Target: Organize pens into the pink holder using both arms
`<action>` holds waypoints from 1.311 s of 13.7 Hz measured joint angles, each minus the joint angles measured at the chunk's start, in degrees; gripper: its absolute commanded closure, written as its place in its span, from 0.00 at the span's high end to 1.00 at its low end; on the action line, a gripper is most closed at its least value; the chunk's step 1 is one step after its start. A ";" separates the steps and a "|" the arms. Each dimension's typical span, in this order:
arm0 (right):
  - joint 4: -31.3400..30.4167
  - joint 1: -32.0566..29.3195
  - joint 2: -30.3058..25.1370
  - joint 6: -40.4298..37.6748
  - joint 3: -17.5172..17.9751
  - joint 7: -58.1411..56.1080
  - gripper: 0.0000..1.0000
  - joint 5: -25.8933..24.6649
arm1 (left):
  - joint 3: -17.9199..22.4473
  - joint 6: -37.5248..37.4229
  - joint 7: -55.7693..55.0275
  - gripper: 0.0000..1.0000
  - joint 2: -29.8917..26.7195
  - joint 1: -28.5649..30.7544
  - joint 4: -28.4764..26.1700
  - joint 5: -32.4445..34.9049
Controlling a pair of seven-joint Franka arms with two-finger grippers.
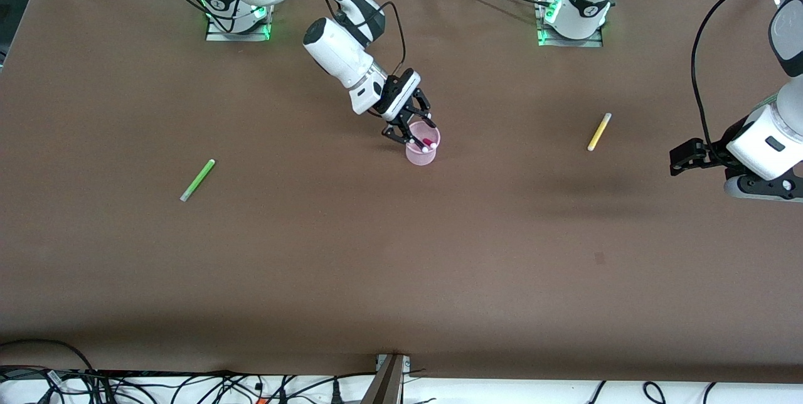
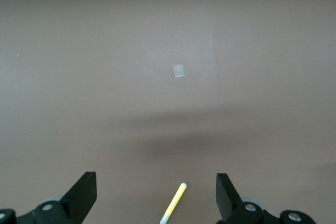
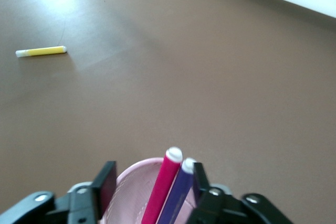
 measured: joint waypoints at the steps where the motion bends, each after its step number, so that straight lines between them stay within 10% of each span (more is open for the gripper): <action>1: 0.43 -0.05 -0.03 0.05 -0.08 0.00 1.00 0.00 | 0.00 0.00 0.00 1.00 0.03 -0.02 0.04 0.00; 7: 4.23 -2.36 -2.21 -4.42 -0.44 -0.18 1.00 -0.06 | 0.00 0.00 0.00 1.00 0.12 -0.25 0.12 0.00; 14: 14.16 -9.85 -12.06 -41.73 -1.36 -0.20 1.00 -0.07 | 0.00 -0.01 0.00 1.00 0.71 -0.26 0.18 0.00; 18: 14.83 -11.55 -21.30 -64.41 -12.30 -0.73 1.00 -0.04 | 0.00 -0.01 0.00 1.00 0.71 -0.25 0.23 0.00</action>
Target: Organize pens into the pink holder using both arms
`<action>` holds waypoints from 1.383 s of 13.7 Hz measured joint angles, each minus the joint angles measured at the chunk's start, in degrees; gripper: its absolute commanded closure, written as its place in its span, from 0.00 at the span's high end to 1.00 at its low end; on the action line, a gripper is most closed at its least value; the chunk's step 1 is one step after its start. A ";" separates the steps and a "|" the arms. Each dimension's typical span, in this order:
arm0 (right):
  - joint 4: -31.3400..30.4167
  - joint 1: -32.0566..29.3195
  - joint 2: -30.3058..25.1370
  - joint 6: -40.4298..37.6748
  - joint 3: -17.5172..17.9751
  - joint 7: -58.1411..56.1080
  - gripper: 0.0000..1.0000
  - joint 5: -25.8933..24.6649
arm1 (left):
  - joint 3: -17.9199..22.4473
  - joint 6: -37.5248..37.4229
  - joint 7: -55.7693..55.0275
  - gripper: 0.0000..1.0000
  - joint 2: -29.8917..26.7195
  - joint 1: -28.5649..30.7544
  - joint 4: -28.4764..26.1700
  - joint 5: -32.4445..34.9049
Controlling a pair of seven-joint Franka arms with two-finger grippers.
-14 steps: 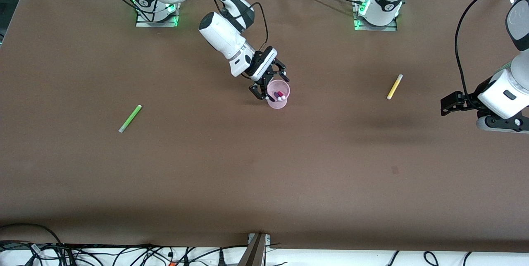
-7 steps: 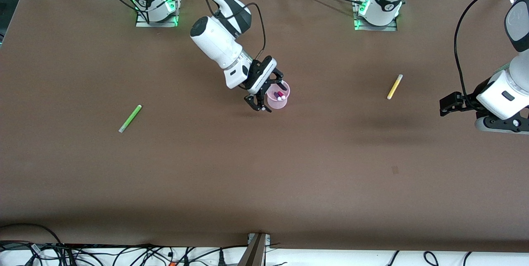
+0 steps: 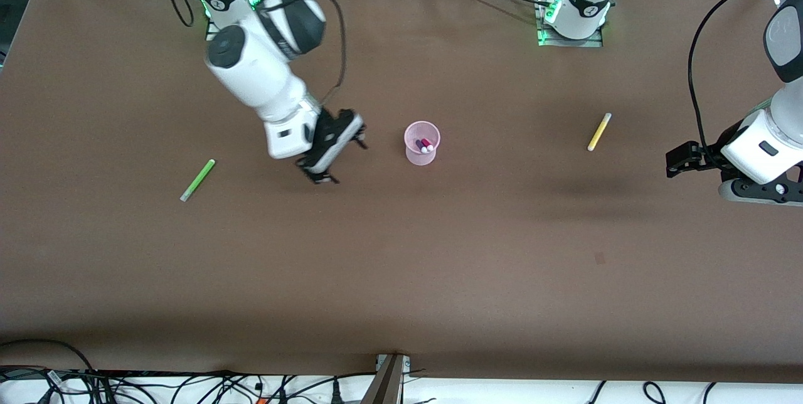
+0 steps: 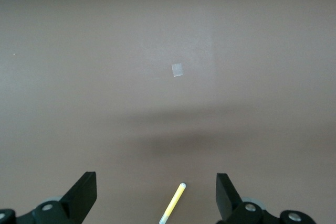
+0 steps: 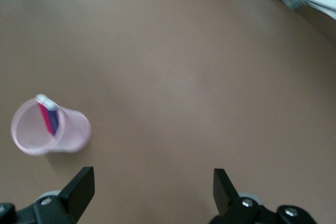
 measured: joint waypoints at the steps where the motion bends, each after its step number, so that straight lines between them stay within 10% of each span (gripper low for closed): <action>1: 0.59 -0.12 -1.76 -5.69 -3.57 -0.20 1.00 0.00 | 0.00 0.00 0.00 1.00 0.00 0.00 0.01 0.00; 4: 4.42 -0.46 -5.44 -23.40 -12.95 -0.62 1.00 0.03 | 0.00 -0.01 0.00 1.00 0.00 0.00 0.03 0.00; 9: 5.05 -0.59 -8.09 -32.07 -24.78 2.52 1.00 0.13 | 0.00 -0.03 0.00 1.00 0.03 0.00 0.04 0.00; 19: 12.88 -0.50 -10.13 -45.61 -26.98 15.43 1.00 -3.61 | 0.00 -0.03 0.00 1.00 0.03 -0.03 0.05 0.00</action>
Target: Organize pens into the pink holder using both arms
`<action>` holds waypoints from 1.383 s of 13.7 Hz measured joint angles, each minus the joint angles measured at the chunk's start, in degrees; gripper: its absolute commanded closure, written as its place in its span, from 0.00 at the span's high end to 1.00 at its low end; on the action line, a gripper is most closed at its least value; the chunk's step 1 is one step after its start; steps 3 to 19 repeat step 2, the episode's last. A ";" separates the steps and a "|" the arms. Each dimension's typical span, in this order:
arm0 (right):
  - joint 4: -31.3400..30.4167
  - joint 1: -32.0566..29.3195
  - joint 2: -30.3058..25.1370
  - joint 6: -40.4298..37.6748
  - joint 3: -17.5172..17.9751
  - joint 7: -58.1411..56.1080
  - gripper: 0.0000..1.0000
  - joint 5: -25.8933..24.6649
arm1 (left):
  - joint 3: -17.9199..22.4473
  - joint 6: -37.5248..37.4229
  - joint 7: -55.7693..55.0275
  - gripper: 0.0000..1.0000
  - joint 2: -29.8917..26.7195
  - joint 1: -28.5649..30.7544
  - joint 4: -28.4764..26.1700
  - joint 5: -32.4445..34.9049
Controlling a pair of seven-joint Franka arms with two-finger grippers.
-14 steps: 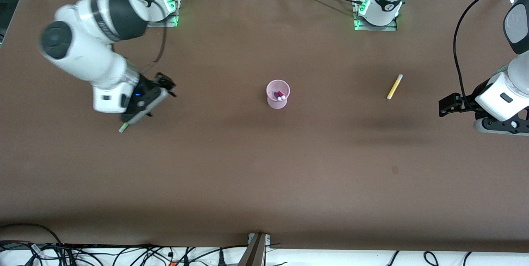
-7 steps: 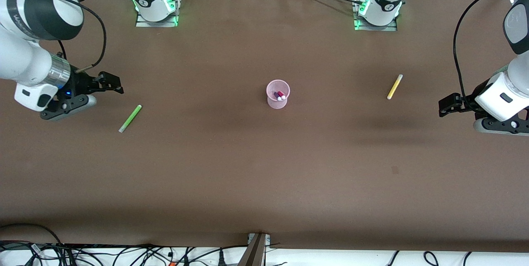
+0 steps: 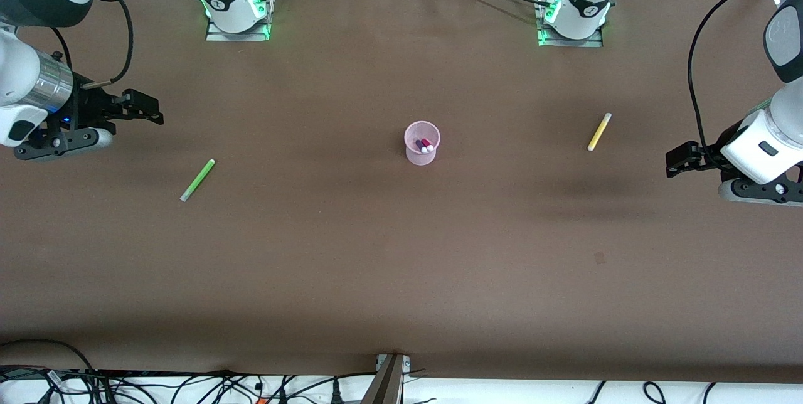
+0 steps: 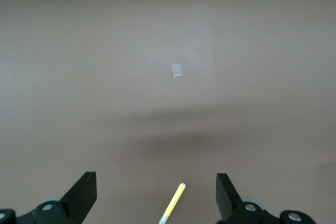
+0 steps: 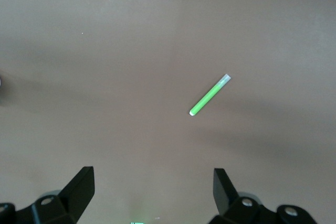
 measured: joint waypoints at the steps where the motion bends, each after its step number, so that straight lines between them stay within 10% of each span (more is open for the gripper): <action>1: 0.29 0.00 0.01 -0.12 0.00 0.02 1.00 -0.10 | 0.00 0.00 0.00 1.00 0.00 -0.01 0.00 0.00; 19: 0.45 0.00 0.05 -0.13 0.00 0.02 1.00 -0.14 | 0.00 0.00 0.00 1.00 0.00 -0.01 0.00 0.00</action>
